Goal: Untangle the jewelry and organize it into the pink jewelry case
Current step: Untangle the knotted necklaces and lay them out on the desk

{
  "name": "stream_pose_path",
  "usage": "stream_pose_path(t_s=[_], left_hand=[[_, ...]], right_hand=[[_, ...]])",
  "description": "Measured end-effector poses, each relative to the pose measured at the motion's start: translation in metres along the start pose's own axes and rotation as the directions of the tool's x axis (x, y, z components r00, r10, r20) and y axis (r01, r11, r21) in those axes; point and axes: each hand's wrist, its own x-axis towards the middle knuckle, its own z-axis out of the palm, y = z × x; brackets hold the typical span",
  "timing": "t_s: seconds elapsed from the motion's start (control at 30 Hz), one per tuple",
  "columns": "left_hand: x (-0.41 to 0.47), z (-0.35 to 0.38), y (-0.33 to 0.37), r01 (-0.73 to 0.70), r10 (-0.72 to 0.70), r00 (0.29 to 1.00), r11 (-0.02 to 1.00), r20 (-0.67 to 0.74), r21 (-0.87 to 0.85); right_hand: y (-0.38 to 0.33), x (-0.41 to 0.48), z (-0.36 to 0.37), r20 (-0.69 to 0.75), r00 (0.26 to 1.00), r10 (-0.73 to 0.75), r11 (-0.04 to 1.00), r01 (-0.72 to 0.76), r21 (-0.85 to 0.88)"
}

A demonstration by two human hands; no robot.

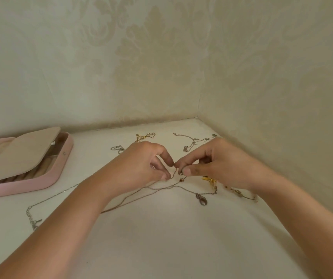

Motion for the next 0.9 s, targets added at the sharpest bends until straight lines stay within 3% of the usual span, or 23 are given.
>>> stream_pose_path(t_s=[0.2, 0.37, 0.47, 0.57, 0.7, 0.8, 0.9], left_hand=[[-0.001, -0.002, 0.004, 0.041, -0.056, 0.991, 0.992, -0.123, -0.116], [0.006, 0.004, 0.002, 0.160, -0.226, 0.956, 0.937, -0.189, -0.310], [0.009, 0.005, 0.000, 0.212, -0.299, 0.947, 0.855, -0.115, -0.473], [0.009, 0.002, 0.000, 0.245, -0.322, 0.947, 0.709, 0.005, -0.662], [0.011, -0.001, -0.001, 0.287, -0.314, 0.943, 0.592, 0.112, -0.753], [0.011, 0.000, 0.000, 0.280, -0.307, 0.946, 0.627, 0.100, -0.727], [0.009, 0.002, -0.002, 0.225, -0.275, 0.961, 0.795, -0.005, -0.563]], right_hand=[[0.000, 0.001, 0.013, 0.035, 0.994, -0.102, 0.994, 0.103, -0.024], [-0.001, 0.006, 0.035, -0.155, 0.941, -0.300, 0.908, 0.232, -0.349], [0.004, 0.011, 0.047, -0.247, 0.874, -0.418, 0.791, 0.216, -0.572], [0.009, 0.015, 0.051, -0.237, 0.878, -0.416, 0.682, 0.129, -0.720], [0.000, 0.010, 0.048, -0.211, 0.865, -0.455, 0.537, 0.077, -0.840], [-0.002, 0.007, 0.050, -0.189, 0.857, -0.479, 0.509, 0.096, -0.855], [0.005, 0.010, 0.053, -0.202, 0.861, -0.467, 0.523, 0.086, -0.848]])
